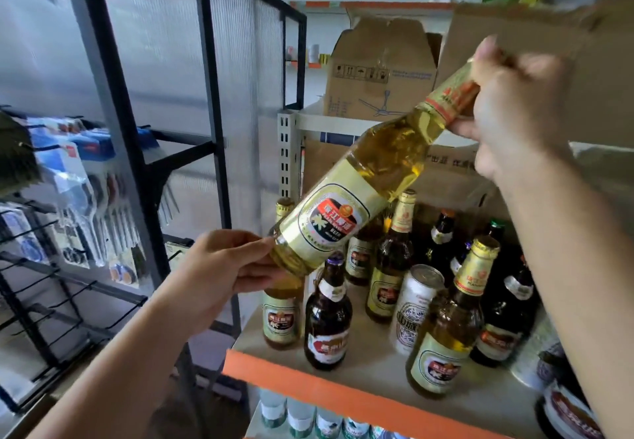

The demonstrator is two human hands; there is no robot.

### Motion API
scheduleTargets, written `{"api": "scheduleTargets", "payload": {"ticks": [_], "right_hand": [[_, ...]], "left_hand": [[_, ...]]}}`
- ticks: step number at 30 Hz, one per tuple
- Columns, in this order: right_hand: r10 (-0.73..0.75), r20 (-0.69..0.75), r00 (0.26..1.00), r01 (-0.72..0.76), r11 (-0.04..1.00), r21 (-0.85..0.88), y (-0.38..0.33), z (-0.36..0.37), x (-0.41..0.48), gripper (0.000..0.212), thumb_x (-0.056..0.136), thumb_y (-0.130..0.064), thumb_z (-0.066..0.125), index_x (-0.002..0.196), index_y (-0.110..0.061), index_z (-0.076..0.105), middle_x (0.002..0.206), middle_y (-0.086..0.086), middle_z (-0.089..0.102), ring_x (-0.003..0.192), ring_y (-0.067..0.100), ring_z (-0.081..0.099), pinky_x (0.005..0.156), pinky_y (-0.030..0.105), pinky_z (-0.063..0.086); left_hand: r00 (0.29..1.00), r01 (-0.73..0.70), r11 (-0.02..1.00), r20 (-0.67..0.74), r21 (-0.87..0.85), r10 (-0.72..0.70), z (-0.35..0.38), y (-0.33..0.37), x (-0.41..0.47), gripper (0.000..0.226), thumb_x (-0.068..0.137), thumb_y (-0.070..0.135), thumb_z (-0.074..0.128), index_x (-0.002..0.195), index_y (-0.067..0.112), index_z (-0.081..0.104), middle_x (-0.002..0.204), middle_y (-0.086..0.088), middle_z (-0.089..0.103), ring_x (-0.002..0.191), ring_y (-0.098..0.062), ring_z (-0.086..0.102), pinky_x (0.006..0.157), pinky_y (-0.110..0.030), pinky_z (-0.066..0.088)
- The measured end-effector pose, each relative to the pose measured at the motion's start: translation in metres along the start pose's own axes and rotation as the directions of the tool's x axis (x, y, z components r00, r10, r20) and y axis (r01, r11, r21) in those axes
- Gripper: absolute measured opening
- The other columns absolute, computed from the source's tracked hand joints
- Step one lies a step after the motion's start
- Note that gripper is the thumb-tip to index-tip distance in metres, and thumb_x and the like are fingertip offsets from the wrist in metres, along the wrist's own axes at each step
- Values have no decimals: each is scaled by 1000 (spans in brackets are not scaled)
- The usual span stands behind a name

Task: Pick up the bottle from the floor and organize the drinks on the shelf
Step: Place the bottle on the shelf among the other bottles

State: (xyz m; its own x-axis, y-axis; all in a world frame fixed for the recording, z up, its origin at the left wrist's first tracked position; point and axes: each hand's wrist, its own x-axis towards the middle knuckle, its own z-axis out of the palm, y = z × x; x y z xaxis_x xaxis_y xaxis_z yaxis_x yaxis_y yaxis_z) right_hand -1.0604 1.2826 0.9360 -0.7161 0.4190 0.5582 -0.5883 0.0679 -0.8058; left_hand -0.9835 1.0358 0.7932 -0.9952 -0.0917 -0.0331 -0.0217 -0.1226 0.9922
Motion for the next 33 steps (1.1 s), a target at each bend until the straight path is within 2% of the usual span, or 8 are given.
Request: {"api": "scheduleTargets", "payload": {"ticks": [4,9,13,18,22,28,31,33], "right_hand": [[53,-8,999,-52,996,67,9,11,-5,32,92,-32,62,65,-16,54,71,0,65,59,4,69,52,30,58],[123,-19,992,-120,986,114,12,26,-5,28,93,-32,61,70,-17,57,79,2,67,76,15,71,55,33,59],[129,-26,991,-124,981,147,13,43,-3,29,95,-32,58,70,-16,56,80,4,67,76,16,71,58,36,60],[69,-42,997,-65,994,89,20,66,2,32,97,-31,53,70,-14,52,74,3,58,74,24,68,69,58,58],[14,-58,998,-14,1000,-6,36,79,10,20,95,-35,54,83,-20,59,89,0,63,89,18,66,77,47,59],[4,-5,1000,-4,996,-86,71,90,26,13,96,-34,54,97,-21,57,104,3,63,98,18,62,83,47,57],[19,32,999,-14,987,-157,90,97,31,22,97,-36,53,106,-17,57,107,2,61,98,16,61,77,40,58],[15,66,998,0,978,-210,104,102,32,25,97,-38,52,112,-18,56,104,-4,56,93,9,57,68,26,54]], "left_hand": [[997,-36,997,-60,74,41,-20,16,2,14,85,10,59,84,-2,67,76,-18,74,65,-20,72,50,-20,55],[986,-101,984,-116,150,119,-43,40,13,14,84,11,62,82,-2,69,75,-19,73,64,-22,72,50,-20,55],[981,-131,975,-121,179,154,-56,55,33,13,86,12,62,87,0,69,74,-13,74,63,-16,72,49,-17,52],[963,-132,968,-205,215,177,-55,47,70,13,89,14,60,90,6,70,80,-12,73,64,-12,67,55,-21,47],[976,-30,995,-212,96,49,-43,26,98,15,91,11,57,95,1,67,74,-10,66,63,-13,56,55,-23,41],[950,106,994,-294,-28,-109,-28,-3,139,18,94,9,51,85,5,67,61,-4,57,53,-11,44,49,-22,35],[952,139,988,-267,-71,-154,-28,-20,161,22,95,6,48,82,3,66,62,-5,55,57,-13,43,53,-25,33],[947,183,980,-251,-83,-198,-31,-34,175,22,95,7,48,87,-1,67,64,-7,56,59,-13,44,52,-26,32]]}}
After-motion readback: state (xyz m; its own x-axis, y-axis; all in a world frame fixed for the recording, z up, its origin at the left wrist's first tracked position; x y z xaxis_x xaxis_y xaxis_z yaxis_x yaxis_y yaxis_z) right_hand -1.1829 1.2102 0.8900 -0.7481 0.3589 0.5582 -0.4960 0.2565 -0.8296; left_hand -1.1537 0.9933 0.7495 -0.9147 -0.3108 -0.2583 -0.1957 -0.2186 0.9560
